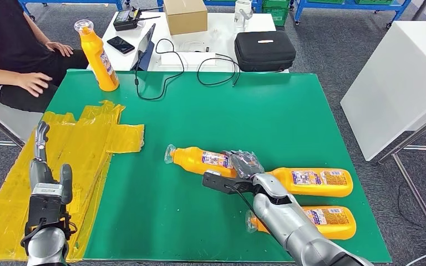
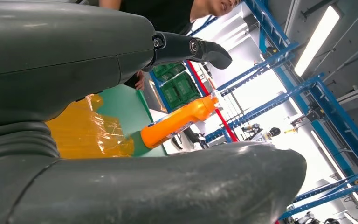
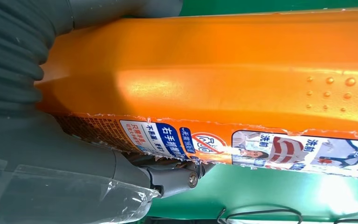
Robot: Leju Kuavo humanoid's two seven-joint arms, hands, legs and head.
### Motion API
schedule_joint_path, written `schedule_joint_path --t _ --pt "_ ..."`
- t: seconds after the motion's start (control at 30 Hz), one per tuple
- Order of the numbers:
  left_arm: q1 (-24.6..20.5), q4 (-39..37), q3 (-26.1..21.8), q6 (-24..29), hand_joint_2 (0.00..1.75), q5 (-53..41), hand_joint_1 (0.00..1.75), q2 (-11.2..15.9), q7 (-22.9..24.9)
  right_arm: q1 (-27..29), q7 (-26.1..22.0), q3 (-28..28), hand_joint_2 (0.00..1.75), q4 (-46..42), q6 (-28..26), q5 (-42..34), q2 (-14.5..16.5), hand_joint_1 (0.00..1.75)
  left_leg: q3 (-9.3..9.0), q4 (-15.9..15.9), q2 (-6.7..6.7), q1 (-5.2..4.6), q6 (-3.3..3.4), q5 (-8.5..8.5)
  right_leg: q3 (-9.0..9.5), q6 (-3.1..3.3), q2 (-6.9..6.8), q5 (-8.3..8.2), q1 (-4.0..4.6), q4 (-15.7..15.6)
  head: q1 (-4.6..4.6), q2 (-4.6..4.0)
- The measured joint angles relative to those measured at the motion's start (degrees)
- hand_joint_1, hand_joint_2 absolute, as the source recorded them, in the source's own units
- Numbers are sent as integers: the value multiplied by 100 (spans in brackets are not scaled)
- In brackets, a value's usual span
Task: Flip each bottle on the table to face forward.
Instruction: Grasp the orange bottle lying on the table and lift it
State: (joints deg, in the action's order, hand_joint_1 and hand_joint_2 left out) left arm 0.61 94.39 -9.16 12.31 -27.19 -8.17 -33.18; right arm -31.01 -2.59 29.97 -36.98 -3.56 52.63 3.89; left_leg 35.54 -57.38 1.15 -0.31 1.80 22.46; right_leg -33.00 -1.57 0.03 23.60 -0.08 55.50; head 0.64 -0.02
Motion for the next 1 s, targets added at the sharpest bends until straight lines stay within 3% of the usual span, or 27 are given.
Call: schedule_joint_path --t 0.2,0.33,0.4,0.47,0.53,0.57,0.73,1.0 --pt "0 1 0 0 0 0 0 0 0 0 0 0 175 0 0 0 -1 175 0 0 0 0 0 0 -1 0 0 0 0 0 0 0" --pt "3 0 3 -77 175 70 0 -1 42 6 -62 -3 175 -37 -35 -59 25 175 3 0 1 0 0 0 3 0 0 0 0 1 1 0" --pt "62 -10 57 -671 175 662 0 -14 274 177 -418 -86 175 -508 -149 -468 157 175 17 1 -3 2 -1 -1 -4 -1 4 -3 3 4 11 0" --pt "194 -40 203 -1975 175 1977 0 -41 487 433 -795 -170 175 -1487 -196 -1011 430 175 50 -1 -28 1 -6 -5 -50 2 25 -15 2 11 13 0" --pt "282 -66 395 -3278 175 3181 0 -78 498 529 -793 -146 175 -2391 -161 -1281 715 175 76 -2 -44 3 -12 -13 -95 6 41 -21 0 15 5 0" --pt "296 -73 473 -3631 175 3494 0 -93 491 535 -740 -127 175 -2712 -169 -1357 798 175 79 -2 -34 5 -13 -14 -106 10 33 -16 1 15 5 0" --pt "339 -99 593 -3533 175 3724 0 -98 508 665 -831 -122 175 -3557 -299 -1592 866 175 92 0 6 6 -17 -12 -87 4 0 1 2 15 8 0" --pt "333 -139 640 -3520 175 3738 0 -96 520 814 -929 -120 175 -3910 -331 -1614 869 175 95 -1 4 5 -17 -12 -91 7 0 -3 1 15 7 0"
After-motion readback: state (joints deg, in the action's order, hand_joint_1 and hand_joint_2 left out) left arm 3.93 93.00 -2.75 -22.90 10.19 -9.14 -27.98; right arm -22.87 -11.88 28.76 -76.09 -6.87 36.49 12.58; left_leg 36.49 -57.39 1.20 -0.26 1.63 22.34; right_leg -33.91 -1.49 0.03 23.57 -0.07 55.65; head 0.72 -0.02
